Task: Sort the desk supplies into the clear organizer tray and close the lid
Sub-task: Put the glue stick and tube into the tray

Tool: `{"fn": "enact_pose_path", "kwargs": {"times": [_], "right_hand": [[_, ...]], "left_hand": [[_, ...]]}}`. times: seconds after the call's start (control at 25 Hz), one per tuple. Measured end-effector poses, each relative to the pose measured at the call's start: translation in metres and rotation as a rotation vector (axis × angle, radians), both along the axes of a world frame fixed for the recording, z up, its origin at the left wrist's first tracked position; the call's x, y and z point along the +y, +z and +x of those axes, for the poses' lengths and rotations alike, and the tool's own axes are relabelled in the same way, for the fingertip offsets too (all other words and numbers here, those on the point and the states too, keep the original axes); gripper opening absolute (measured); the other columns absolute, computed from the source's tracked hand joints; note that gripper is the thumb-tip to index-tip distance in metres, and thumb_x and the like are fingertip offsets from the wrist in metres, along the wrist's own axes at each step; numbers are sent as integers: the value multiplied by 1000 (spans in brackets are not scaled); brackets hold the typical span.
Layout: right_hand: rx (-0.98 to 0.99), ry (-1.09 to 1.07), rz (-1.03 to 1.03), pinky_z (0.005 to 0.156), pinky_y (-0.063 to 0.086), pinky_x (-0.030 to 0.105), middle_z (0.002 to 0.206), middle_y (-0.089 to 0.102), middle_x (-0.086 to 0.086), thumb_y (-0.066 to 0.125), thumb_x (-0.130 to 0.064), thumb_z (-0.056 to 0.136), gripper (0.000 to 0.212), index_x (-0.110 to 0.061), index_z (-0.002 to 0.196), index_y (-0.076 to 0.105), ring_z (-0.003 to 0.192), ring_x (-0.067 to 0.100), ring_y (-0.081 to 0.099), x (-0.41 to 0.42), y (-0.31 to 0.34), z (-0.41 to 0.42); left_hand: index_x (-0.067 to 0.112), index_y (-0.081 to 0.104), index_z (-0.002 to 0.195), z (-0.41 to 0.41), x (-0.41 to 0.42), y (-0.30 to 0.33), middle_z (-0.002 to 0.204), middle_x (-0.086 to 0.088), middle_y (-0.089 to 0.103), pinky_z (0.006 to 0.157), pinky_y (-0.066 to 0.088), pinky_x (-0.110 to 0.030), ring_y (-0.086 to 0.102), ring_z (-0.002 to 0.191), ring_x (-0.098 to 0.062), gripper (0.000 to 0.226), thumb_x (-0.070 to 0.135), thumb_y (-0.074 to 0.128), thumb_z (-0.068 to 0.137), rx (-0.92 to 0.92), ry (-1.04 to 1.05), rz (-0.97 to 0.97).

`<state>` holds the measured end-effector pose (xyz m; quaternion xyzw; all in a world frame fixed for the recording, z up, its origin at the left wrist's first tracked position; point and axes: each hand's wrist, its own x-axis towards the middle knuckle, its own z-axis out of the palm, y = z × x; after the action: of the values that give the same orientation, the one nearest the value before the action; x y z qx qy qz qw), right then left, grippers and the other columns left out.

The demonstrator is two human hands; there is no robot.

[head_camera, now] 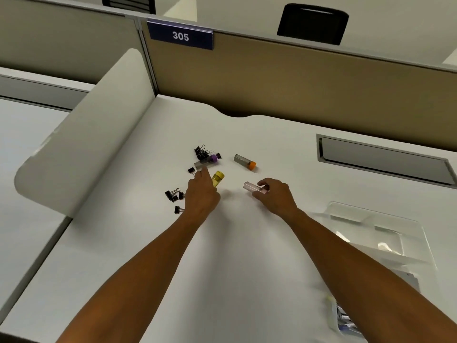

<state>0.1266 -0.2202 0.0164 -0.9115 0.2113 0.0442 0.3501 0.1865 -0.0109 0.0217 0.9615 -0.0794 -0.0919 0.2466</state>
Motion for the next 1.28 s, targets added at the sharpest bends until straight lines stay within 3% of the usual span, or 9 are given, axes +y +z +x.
{"fn": "enact_pose_path", "kwargs": {"times": [0.16, 0.28, 0.56, 0.72, 0.84, 1.0, 1.08, 1.16, 1.28], "right_hand": [[-64, 19, 8, 67, 40, 15, 103, 71, -3, 70, -24, 80, 26, -20, 106, 72, 86, 10, 59, -13, 21, -29], [-149, -16, 65, 66, 39, 8, 105, 70, -4, 70, -16, 80, 28, -20, 108, 72, 87, 9, 60, -26, 41, -54], [-267, -85, 150, 56, 41, 7, 103, 67, -6, 78, -19, 79, 30, -24, 108, 70, 77, 8, 62, -69, 75, -115], [-307, -116, 141, 56, 42, 10, 100, 68, -5, 79, -18, 79, 28, -22, 105, 70, 76, 11, 63, -99, 87, -152], [-327, -131, 114, 57, 43, 7, 98, 67, -6, 80, -20, 79, 28, -20, 106, 70, 77, 12, 62, -118, 92, -175], [-359, -284, 133, 65, 50, 24, 92, 66, -7, 75, -40, 83, 29, -17, 99, 64, 80, 12, 61, -140, 94, -202], [-349, -343, 109, 62, 46, 24, 87, 70, -4, 67, -49, 87, 33, -17, 94, 63, 80, 14, 63, -148, 92, -210], [-324, -380, 91, 62, 47, 27, 82, 71, -1, 59, -53, 91, 37, -17, 92, 62, 77, 18, 64, -152, 90, -214], [-304, -422, 83, 69, 49, 34, 81, 67, -1, 57, -57, 90, 41, -16, 91, 63, 77, 21, 63, -158, 86, -217]], "left_hand": [[27, 1, 153, -26, -21, 25, 127, -12, 47, 65, 42, -35, 57, 88, -27, 88, 12, 59, 88, 13, -33, -35], [31, 2, 153, -46, -36, 39, 122, -12, 46, 60, 39, -32, 50, 72, -20, 87, 7, 55, 89, -32, -66, -62], [33, 17, 150, -93, -77, 63, 117, -11, 47, 70, 38, -32, 49, 75, -22, 69, 11, 49, 94, -154, -77, -245], [29, 34, 140, -121, -105, 77, 123, -10, 54, 79, 39, -32, 56, 102, -27, 58, 9, 55, 90, -177, -89, -394], [23, 39, 131, -141, -127, 81, 115, -10, 60, 79, 47, -33, 61, 98, -28, 52, 8, 62, 87, -148, -114, -464], [24, 40, 115, -161, -159, 78, 103, -5, 61, 76, 56, -32, 64, 87, -23, 47, 21, 74, 82, -51, -146, -488], [23, 40, 108, -170, -173, 73, 98, -6, 63, 66, 54, -28, 65, 82, -22, 45, 21, 76, 80, -4, -155, -550], [25, 41, 111, -177, -186, 68, 94, -7, 64, 60, 49, -24, 65, 78, -21, 46, 18, 74, 80, 34, -140, -597], [26, 46, 122, -183, -204, 64, 99, -7, 63, 66, 50, -27, 63, 83, -23, 48, 11, 68, 82, 73, -156, -581]]}}
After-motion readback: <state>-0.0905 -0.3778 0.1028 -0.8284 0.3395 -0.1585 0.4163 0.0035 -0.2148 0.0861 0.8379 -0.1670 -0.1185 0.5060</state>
